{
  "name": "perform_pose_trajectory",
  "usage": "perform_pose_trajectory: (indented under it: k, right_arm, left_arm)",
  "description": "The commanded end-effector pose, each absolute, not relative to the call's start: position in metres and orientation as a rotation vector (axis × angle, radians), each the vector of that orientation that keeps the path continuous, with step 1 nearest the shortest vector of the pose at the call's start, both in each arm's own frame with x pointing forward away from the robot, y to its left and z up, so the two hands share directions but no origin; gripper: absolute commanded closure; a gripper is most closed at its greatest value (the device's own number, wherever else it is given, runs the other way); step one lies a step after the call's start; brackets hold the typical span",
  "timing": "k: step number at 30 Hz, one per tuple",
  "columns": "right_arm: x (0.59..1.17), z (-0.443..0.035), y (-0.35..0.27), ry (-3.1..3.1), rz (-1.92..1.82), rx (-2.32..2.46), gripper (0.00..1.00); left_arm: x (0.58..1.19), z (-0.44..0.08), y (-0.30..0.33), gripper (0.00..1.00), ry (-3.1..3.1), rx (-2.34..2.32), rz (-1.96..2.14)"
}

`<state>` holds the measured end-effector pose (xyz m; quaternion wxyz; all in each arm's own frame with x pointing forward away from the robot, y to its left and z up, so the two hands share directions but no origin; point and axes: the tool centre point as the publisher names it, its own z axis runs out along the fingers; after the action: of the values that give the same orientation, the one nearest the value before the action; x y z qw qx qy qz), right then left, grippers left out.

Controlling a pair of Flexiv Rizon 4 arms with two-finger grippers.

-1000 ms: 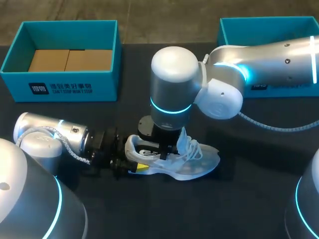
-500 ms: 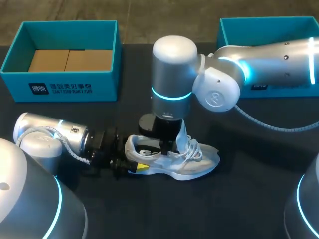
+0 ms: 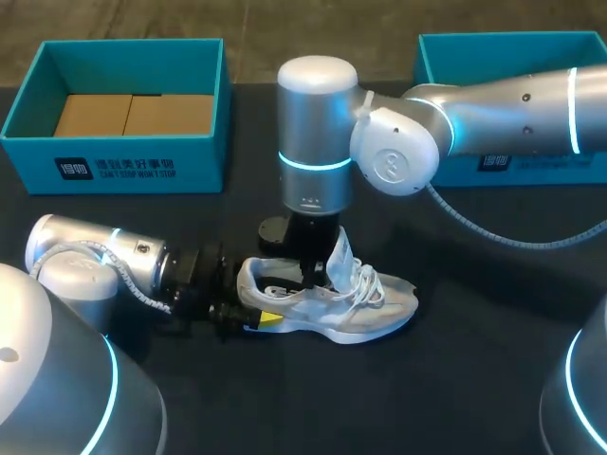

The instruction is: Take the shoe out of the shoebox, open the shoe tongue, remove and reinsert the insole, then place the shoe into the shoebox

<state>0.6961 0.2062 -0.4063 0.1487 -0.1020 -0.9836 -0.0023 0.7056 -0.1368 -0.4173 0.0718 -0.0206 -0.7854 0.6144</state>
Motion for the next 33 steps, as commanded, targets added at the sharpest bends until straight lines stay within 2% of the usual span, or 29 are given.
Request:
perform_pose_trajectory:
  k: [1,11,20,33]
  right_arm:
    - [0.671,-0.462,0.209,-2.835,-0.046,-0.316,1.00]
    - [0.665,-0.429,0.204,-2.928,-0.147,-0.347,1.00]
    - [0.666,-0.396,0.197,-3.034,-0.388,-0.414,1.00]
    - [0.678,-0.373,0.200,-3.101,-0.548,-0.426,1.00]
  left_arm:
    - [0.706,-0.419,-0.137,1.00,-2.362,-0.061,1.843]
    - [0.706,-0.419,-0.137,1.00,-2.362,-0.061,1.843]
    - [0.706,-0.419,-0.137,1.00,-2.362,-0.061,1.843]
    - [0.706,-0.419,-0.137,1.00,-2.362,-0.061,1.843]
